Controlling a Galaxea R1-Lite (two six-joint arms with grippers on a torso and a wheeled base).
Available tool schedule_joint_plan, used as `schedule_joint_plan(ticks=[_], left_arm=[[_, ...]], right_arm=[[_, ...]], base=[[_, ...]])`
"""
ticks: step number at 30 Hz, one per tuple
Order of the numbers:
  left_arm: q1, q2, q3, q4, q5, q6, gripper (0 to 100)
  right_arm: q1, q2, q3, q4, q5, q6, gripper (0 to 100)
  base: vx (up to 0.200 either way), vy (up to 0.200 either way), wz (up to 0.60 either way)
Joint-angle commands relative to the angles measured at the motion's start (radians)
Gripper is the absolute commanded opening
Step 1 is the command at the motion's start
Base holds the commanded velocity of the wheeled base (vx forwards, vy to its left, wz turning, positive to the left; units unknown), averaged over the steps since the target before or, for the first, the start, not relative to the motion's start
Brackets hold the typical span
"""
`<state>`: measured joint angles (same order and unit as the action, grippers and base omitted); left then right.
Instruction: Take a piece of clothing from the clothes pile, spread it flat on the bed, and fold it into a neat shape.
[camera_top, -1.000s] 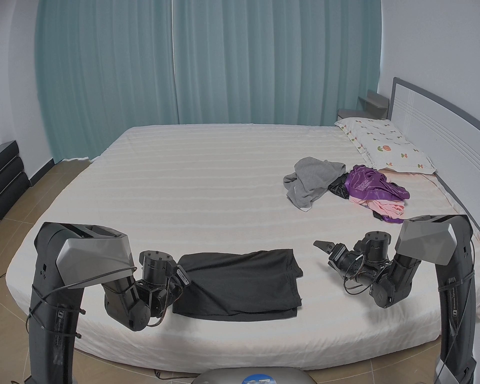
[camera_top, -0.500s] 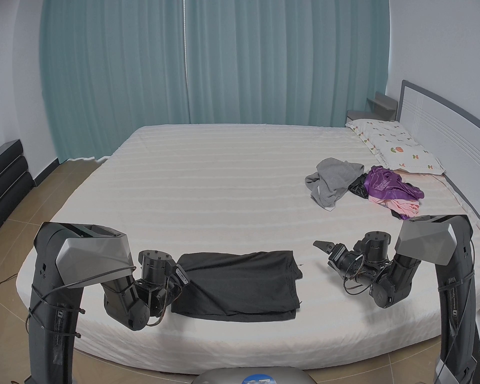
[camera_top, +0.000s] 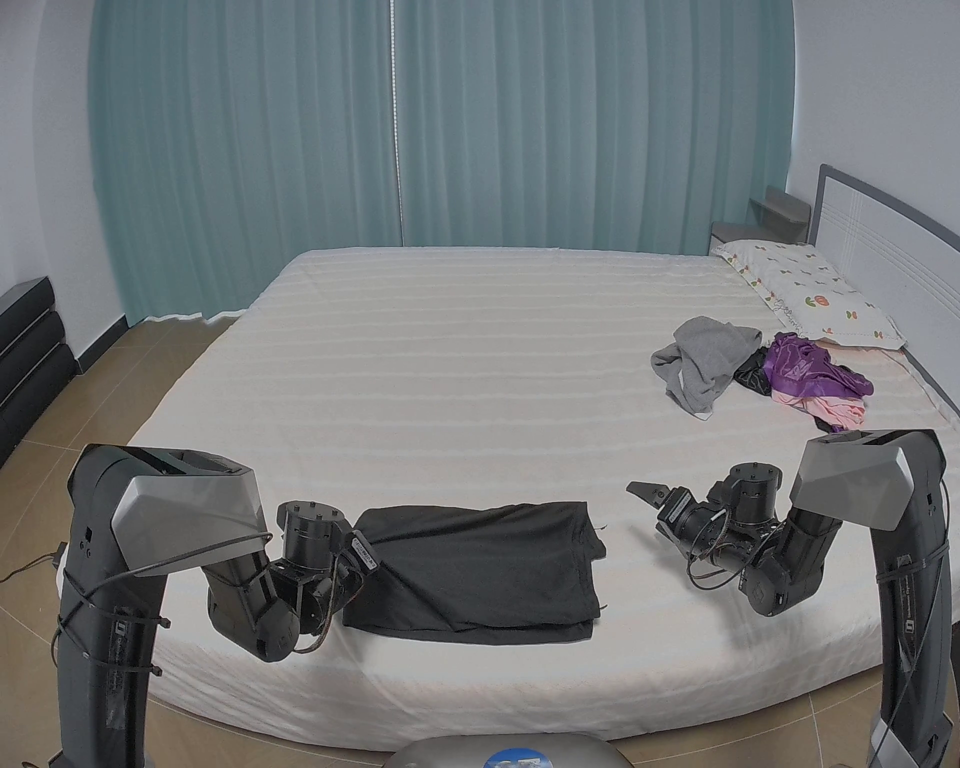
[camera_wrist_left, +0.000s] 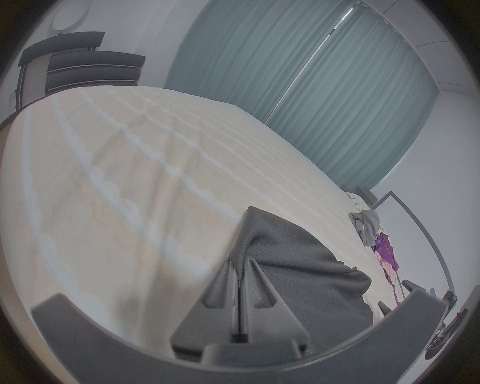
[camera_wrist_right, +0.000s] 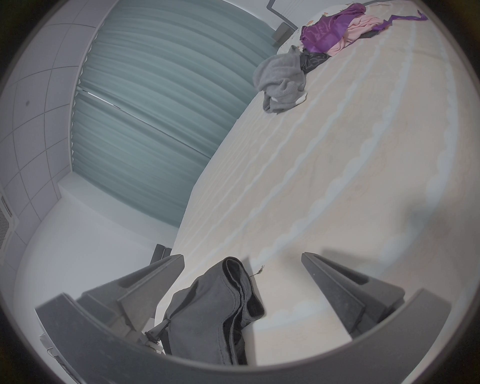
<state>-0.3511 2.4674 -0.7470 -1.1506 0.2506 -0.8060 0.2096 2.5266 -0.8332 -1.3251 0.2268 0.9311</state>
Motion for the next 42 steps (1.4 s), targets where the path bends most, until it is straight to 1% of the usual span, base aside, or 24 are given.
schedule_joint_plan(ticks=[1, 6, 26, 31, 32, 42], left_arm=[[-0.002, -0.002, 0.003, 0.000, -0.001, 0.001, 0], [-0.002, -0.002, 0.005, 0.000, 0.001, 0.001, 0], [-0.039, -0.004, 0.028, 0.014, 0.001, 0.002, 0], [-0.055, -0.005, 0.035, 0.025, 0.018, 0.002, 0], [-0.057, -0.005, 0.035, 0.025, 0.021, 0.002, 100], [-0.051, -0.013, 0.034, 0.023, 0.021, 0.002, 100]], right_arm=[[0.001, 0.001, -0.001, 0.000, 0.000, 0.000, 100], [0.001, 0.001, -0.001, 0.000, 0.000, 0.000, 100], [0.001, 0.001, -0.001, 0.001, 0.000, -0.001, 100], [0.001, 0.001, -0.001, 0.001, 0.000, -0.001, 100], [0.001, 0.001, -0.001, 0.001, 0.000, -0.001, 100], [0.001, 0.003, 0.003, 0.001, 0.000, -0.014, 100]], base=[[0.000, 0.200, 0.00], [0.000, 0.200, 0.00], [0.000, 0.000, 0.00], [0.000, 0.000, 0.00], [0.000, 0.000, 0.00], [0.000, 0.000, 0.00]])
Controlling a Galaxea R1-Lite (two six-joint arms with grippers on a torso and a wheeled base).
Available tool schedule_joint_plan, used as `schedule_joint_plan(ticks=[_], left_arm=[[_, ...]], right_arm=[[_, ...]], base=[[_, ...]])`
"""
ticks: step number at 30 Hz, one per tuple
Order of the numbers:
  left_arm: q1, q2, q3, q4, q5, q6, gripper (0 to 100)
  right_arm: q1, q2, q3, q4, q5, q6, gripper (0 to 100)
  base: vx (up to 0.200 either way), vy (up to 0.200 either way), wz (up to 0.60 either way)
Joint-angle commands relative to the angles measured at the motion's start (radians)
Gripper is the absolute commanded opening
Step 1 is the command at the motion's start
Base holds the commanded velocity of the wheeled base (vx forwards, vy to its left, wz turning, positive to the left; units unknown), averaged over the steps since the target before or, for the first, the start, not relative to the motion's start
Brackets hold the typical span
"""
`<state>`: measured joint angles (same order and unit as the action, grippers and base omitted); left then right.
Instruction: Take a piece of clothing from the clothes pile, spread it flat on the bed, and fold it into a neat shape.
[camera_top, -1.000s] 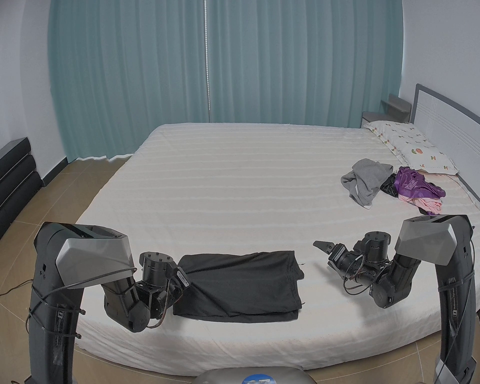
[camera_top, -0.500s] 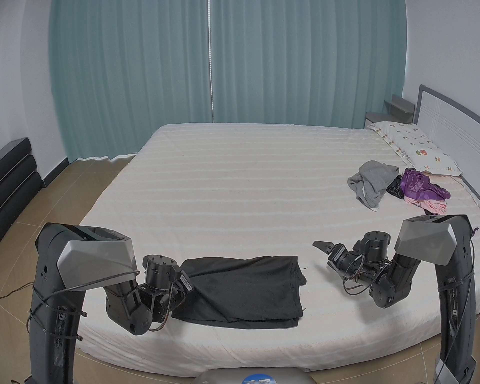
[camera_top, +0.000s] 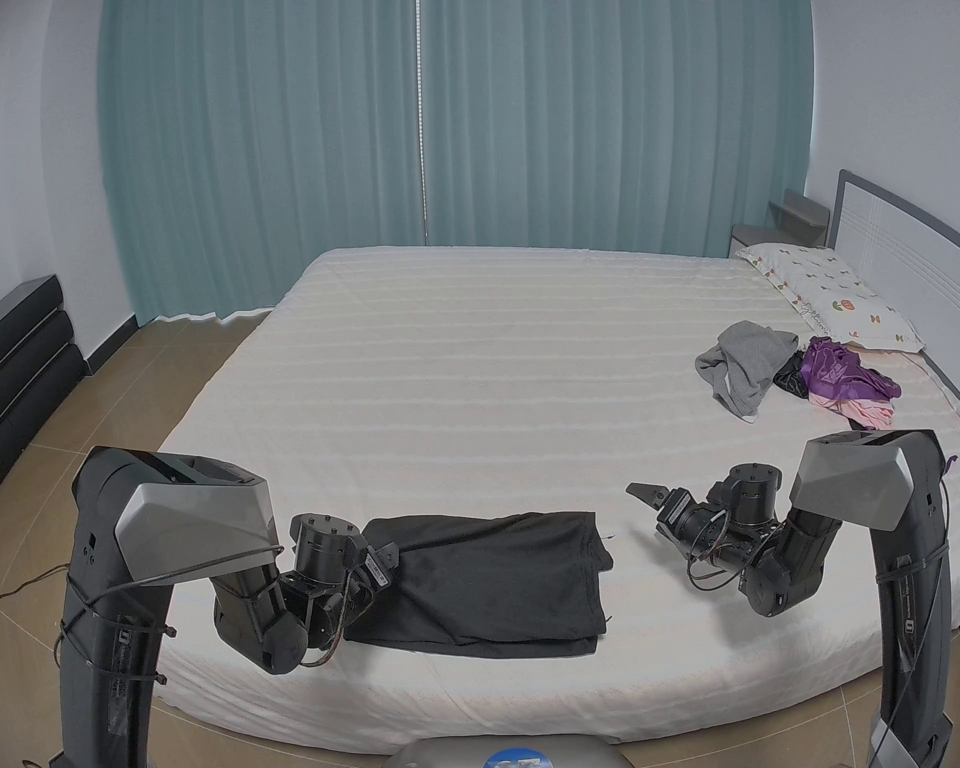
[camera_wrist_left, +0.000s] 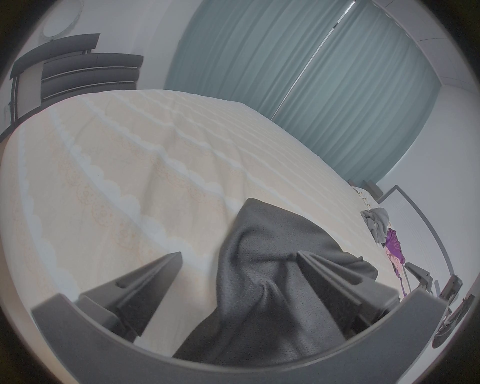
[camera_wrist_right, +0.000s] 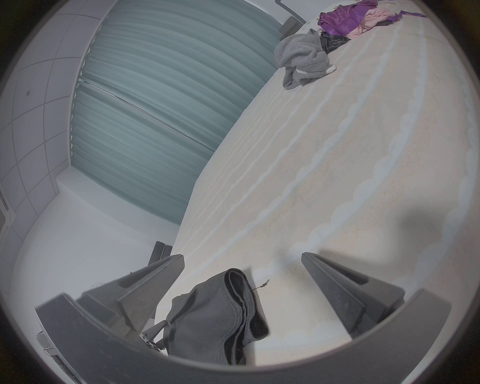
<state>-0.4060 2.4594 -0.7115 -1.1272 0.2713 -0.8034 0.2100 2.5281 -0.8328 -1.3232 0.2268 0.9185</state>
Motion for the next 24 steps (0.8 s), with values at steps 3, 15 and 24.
schedule_joint_plan(ticks=[3, 15, 24], left_arm=[[0.012, -0.022, 0.000, -0.002, -0.001, -0.011, 100], [0.035, -0.072, 0.017, 0.000, -0.026, -0.034, 100], [0.119, -0.166, 0.106, -0.008, -0.119, -0.034, 100]], right_arm=[[0.000, 0.001, 0.004, -0.001, 0.000, -0.001, 100], [0.031, -0.028, 0.054, -0.001, -0.001, -0.001, 100], [0.074, -0.184, 0.339, -0.093, -0.087, -0.072, 100]], base=[[0.000, 0.000, 0.00], [0.000, 0.000, 0.00], [0.000, 0.000, 0.00]])
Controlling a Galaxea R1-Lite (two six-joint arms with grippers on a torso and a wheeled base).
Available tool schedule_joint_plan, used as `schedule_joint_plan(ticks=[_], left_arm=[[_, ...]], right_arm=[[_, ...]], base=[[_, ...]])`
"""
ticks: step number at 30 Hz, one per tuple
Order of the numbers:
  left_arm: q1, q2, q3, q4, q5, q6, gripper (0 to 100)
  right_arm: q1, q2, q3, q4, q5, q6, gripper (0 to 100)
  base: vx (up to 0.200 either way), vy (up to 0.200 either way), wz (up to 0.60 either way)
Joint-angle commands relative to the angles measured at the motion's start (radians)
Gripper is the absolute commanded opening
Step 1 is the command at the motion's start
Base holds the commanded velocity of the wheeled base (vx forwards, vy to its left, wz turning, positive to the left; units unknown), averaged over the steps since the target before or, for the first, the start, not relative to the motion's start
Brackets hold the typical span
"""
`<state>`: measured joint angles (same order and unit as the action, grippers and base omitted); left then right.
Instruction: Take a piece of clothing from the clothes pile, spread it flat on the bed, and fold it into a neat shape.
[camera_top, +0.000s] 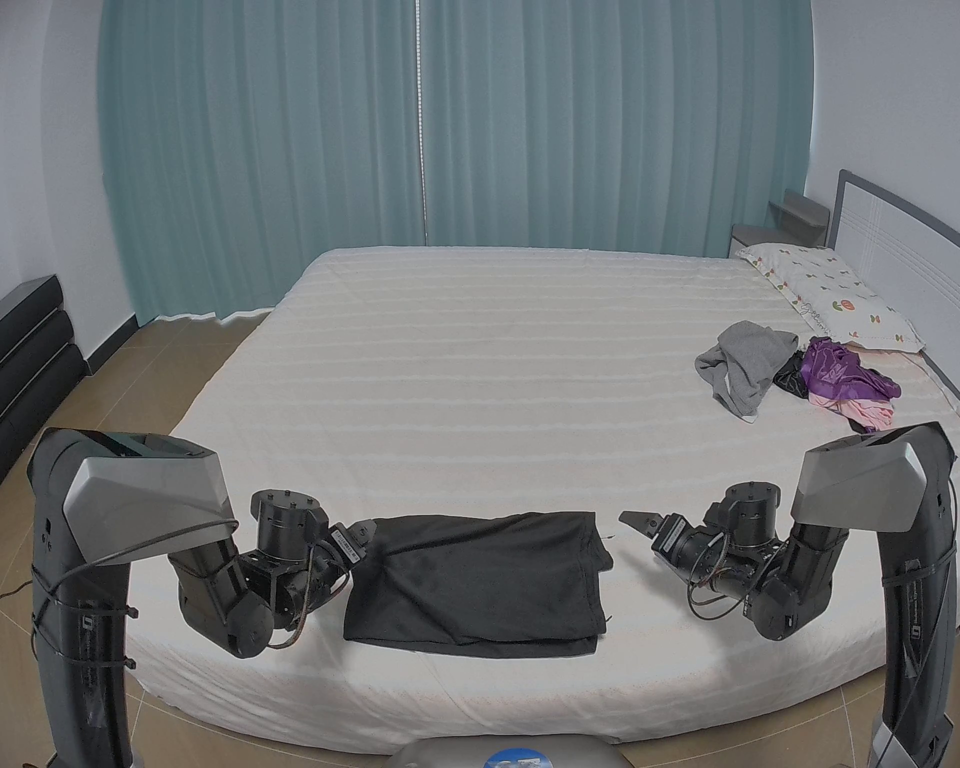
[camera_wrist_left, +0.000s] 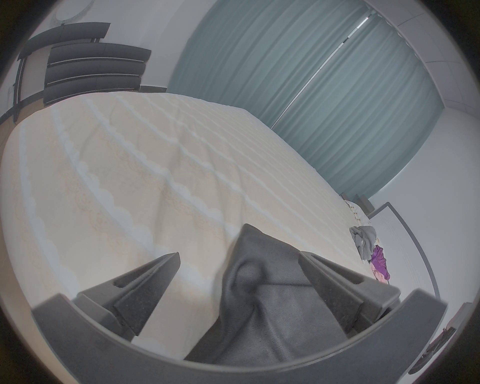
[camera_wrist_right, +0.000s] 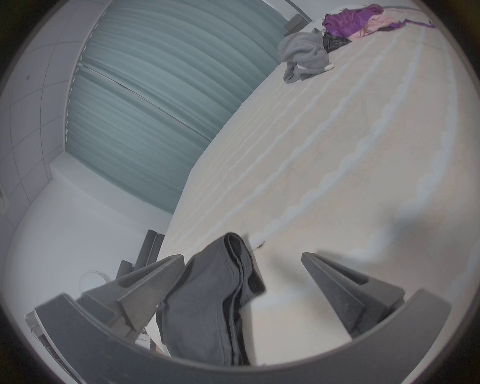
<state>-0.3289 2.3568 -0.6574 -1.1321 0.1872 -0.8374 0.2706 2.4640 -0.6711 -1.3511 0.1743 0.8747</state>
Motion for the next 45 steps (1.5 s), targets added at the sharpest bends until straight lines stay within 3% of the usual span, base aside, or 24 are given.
schedule_joint_plan(ticks=[1, 4, 11, 19, 22, 24, 28, 29, 36, 37, 38, 39, 44, 45], left_arm=[[0.042, -0.083, 0.061, -0.001, -0.035, 0.001, 100], [0.030, -0.165, 0.110, -0.001, -0.035, 0.003, 100], [-0.021, -0.352, 0.187, -0.012, -0.020, 0.017, 100], [-0.019, -0.553, 0.265, -0.014, 0.006, 0.107, 100], [-0.070, -0.706, 0.323, -0.012, 0.110, 0.173, 100], [-0.101, -0.768, 0.346, -0.011, 0.158, 0.212, 100], [-0.122, -0.858, 0.366, -0.011, 0.225, 0.285, 100], [-0.122, -0.927, 0.383, -0.011, 0.264, 0.331, 100], [-0.127, -1.133, 0.450, 0.012, 0.296, 0.396, 100], [-0.125, -1.183, 0.464, 0.034, 0.328, 0.428, 100], [-0.125, -1.183, 0.464, 0.034, 0.328, 0.428, 100], [-0.124, -1.245, 0.481, 0.066, 0.357, 0.460, 100], [-0.088, -1.380, 0.504, 0.130, 0.365, 0.502, 100], [-0.045, -1.462, 0.519, 0.189, 0.367, 0.529, 100]], right_arm=[[0.013, -0.129, 0.215, -0.097, -0.044, -0.031, 100], [0.019, -0.166, 0.350, -0.217, -0.090, -0.054, 100], [0.039, -0.453, 0.504, -0.217, -0.223, -0.134, 100], [0.079, -0.701, 0.659, -0.217, -0.262, -0.221, 100], [0.125, -0.861, 0.671, -0.203, -0.427, -0.304, 100], [0.151, -0.932, 0.671, -0.186, -0.484, -0.356, 100], [0.160, -1.041, 0.671, -0.117, -0.515, -0.427, 100], [0.162, -1.128, 0.671, -0.048, -0.518, -0.442, 100], [0.216, -1.436, 0.671, 0.313, -0.549, -0.457, 100], [0.222, -1.524, 0.671, 0.409, -0.567, -0.494, 100], [0.222, -1.524, 0.671, 0.409, -0.567, -0.494, 100], [0.208, -1.623, 0.671, 0.497, -0.575, -0.534, 100], [0.122, -1.872, 0.671, 0.655, -0.558, -0.554, 100], [0.079, -2.001, 0.668, 0.777, -0.539, -0.583, 100]], base=[[0.000, 0.000, 0.00], [0.000, 0.000, 0.00], [0.000, 0.000, 0.00], [0.000, 0.000, 0.00], [0.000, 0.000, 0.00], [0.000, 0.000, 0.00], [0.000, 0.000, 0.00], [0.000, 0.000, 0.00], [0.000, 0.000, 0.00], [0.000, 0.000, 0.00], [0.000, 0.000, 0.00], [0.000, 0.000, 0.00], [0.000, 0.000, 0.00], [0.000, 0.000, 0.00]])
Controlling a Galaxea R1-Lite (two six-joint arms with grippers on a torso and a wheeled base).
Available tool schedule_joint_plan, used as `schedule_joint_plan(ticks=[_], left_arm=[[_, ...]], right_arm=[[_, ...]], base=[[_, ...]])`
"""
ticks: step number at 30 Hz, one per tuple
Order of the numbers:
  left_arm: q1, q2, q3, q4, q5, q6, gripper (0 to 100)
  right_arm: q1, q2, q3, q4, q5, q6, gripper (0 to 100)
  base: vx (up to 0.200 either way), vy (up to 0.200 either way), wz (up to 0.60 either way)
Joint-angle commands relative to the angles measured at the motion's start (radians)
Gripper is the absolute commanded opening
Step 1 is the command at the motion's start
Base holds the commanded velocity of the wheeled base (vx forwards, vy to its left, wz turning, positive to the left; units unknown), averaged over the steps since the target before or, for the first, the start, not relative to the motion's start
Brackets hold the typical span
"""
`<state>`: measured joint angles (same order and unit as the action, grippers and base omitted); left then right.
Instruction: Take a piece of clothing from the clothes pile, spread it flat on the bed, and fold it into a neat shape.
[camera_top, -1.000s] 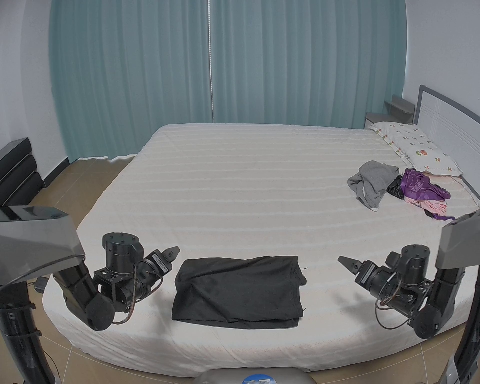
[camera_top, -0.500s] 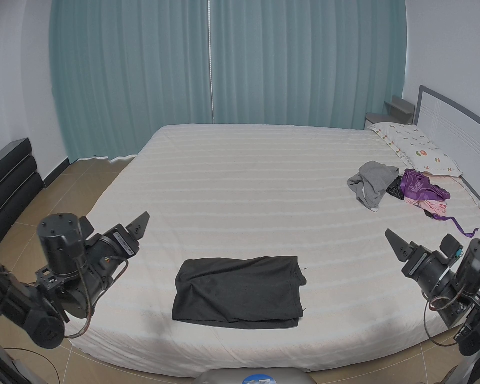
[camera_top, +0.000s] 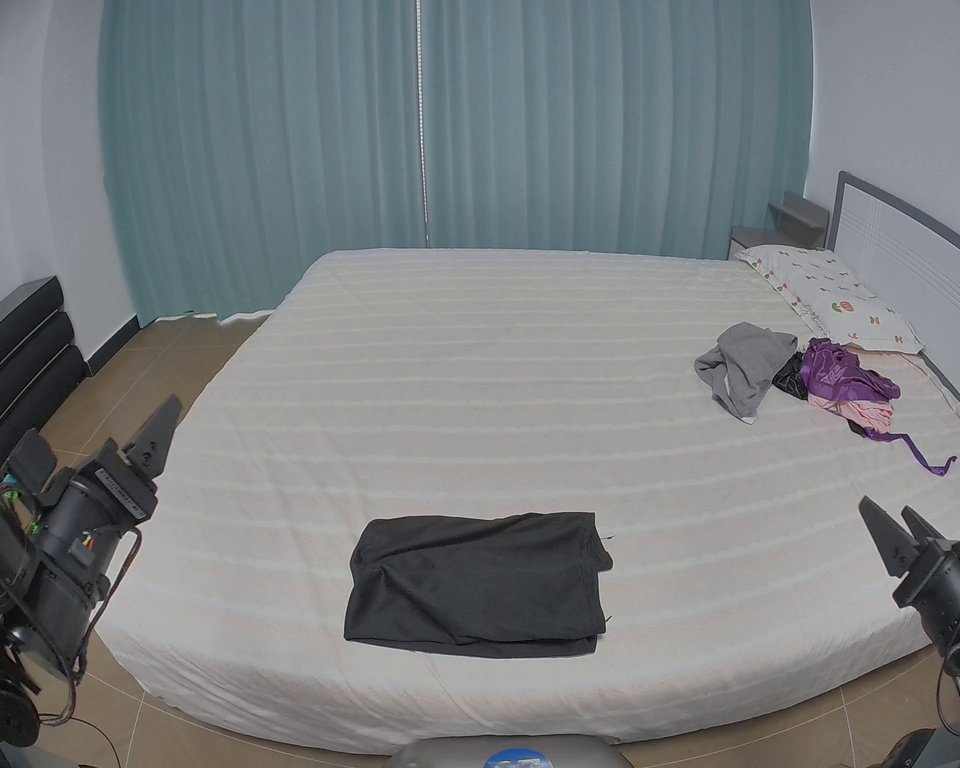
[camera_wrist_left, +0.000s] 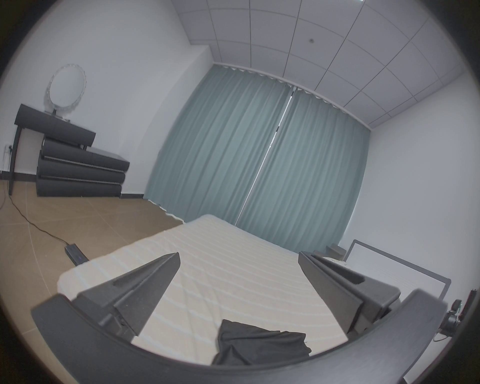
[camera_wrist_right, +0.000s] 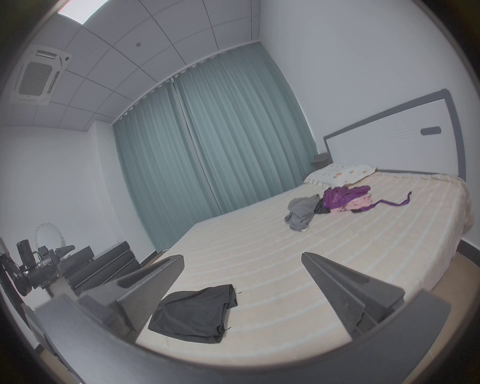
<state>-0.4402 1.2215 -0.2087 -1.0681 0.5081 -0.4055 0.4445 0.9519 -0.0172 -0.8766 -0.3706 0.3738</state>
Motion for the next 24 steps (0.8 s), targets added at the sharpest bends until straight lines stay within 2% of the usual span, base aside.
schedule_joint_plan(ticks=[1, 5, 6, 7, 11, 14, 15, 18, 21, 24], left_arm=[[0.084, -0.366, 0.080, 0.149, 0.044, 0.106, 100], [0.143, -0.542, 0.100, 0.278, 0.044, 0.117, 100], [0.146, -0.550, 0.098, 0.283, 0.044, 0.117, 100], [0.192, -0.660, 0.075, 0.344, 0.044, 0.162, 100], [0.268, -0.824, 0.058, 0.490, 0.043, 0.269, 100], [0.288, -0.893, 0.045, 0.543, 0.043, 0.307, 100], [0.298, -0.935, 0.031, 0.576, 0.043, 0.323, 100], [0.344, -0.985, 0.028, 0.612, 0.043, 0.327, 100], [0.387, -1.050, 0.026, 0.628, 0.043, 0.370, 100], [0.419, -1.088, 0.011, 0.629, 0.041, 0.389, 100]], right_arm=[[-0.113, -0.535, 0.008, 0.358, 0.009, -0.104, 100], [-0.148, -0.660, -0.013, 0.535, 0.016, -0.161, 100], [-0.150, -0.664, -0.013, 0.538, 0.015, -0.161, 100], [-0.179, -0.688, -0.004, 0.561, 0.016, -0.176, 100], [-0.250, -0.713, 0.011, 0.565, 0.027, -0.240, 100], [-0.277, -0.743, 0.005, 0.567, 0.053, -0.285, 100], [-0.306, -0.765, 0.002, 0.570, 0.090, -0.325, 100], [-0.369, -0.805, 0.002, 0.590, 0.141, -0.386, 100], [-0.429, -0.877, -0.010, 0.640, 0.200, -0.444, 100], [-0.458, -0.924, -0.038, 0.709, 0.226, -0.472, 100]], base=[[0.000, 0.000, 0.00], [0.000, 0.000, 0.00], [0.000, 0.000, 0.00], [0.000, 0.000, 0.00], [0.000, 0.000, 0.00], [0.000, 0.000, 0.00], [0.000, 0.000, 0.00], [0.000, 0.000, 0.00], [0.000, 0.000, 0.00], [0.000, 0.000, 0.00]])
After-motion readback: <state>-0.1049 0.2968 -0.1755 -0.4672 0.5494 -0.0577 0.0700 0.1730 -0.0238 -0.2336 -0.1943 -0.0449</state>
